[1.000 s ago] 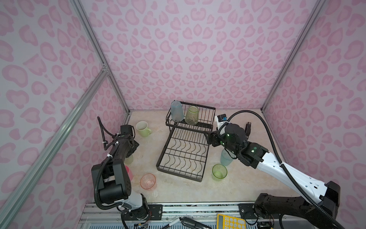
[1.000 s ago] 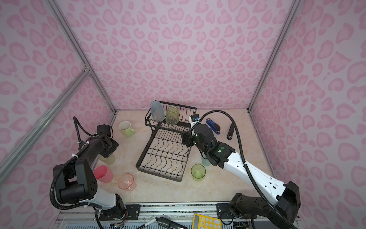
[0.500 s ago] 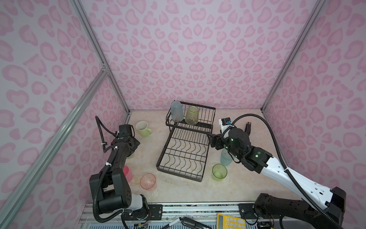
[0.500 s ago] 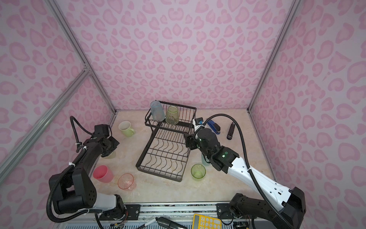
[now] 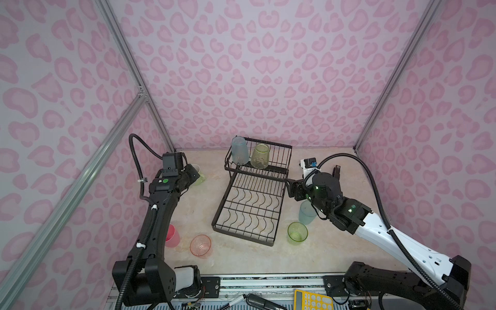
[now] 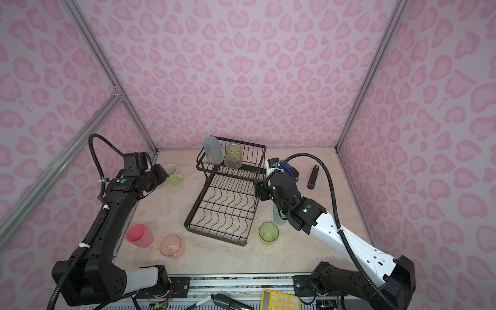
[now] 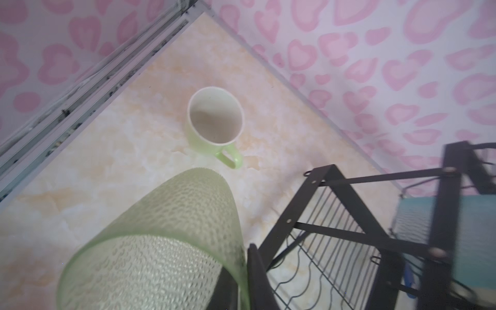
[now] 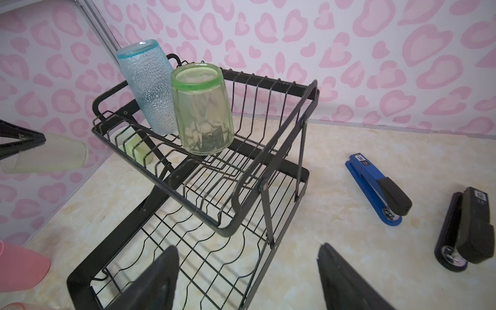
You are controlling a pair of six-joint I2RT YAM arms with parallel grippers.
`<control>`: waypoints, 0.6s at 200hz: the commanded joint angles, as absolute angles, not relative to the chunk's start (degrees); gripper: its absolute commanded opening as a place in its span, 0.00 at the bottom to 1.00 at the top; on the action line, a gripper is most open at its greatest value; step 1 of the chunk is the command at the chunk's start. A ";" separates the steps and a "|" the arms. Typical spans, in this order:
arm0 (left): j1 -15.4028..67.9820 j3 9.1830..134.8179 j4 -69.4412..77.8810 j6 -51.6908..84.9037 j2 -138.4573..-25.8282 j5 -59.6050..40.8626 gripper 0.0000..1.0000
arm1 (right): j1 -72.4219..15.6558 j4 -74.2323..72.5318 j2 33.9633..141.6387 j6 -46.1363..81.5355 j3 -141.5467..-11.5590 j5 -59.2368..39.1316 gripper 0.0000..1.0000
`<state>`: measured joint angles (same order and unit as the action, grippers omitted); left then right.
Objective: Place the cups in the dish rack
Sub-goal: 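Close the left gripper on the pale green cup rim and lift it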
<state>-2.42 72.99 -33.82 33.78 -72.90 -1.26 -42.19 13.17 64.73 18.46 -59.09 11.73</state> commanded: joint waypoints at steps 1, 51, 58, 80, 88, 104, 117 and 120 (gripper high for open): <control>-2.03 76.35 -33.49 32.48 -70.79 -4.25 0.03 | -41.92 13.33 65.33 19.82 -59.91 11.43 0.80; -1.43 79.71 -26.91 32.46 -67.12 -17.21 0.03 | -41.27 14.89 65.63 23.44 -62.42 10.11 0.80; -1.29 79.77 -25.24 32.75 -66.59 -19.14 0.03 | -41.18 15.09 65.89 24.27 -63.06 9.58 0.80; -0.49 79.20 -18.89 34.45 -65.00 -25.64 0.03 | -40.57 16.20 67.11 26.91 -65.38 7.82 0.80; -0.11 79.15 -16.43 35.24 -64.83 -28.34 0.03 | -40.31 16.58 67.41 27.85 -66.25 7.36 0.80; 1.46 79.77 -13.61 35.90 -65.16 -31.79 0.03 | -39.50 16.66 67.67 30.04 -67.43 5.94 0.81; 3.02 80.09 -11.41 36.37 -65.80 -33.99 0.03 | -38.58 15.99 67.50 32.16 -68.01 4.98 0.81; 3.43 80.09 -10.63 36.58 -65.97 -34.42 0.03 | -38.37 15.83 67.46 32.75 -68.10 4.80 0.80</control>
<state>1.58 79.15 -19.94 35.07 -65.39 -26.35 -39.44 16.21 67.42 27.90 -67.24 7.14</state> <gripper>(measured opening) 0.088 0.804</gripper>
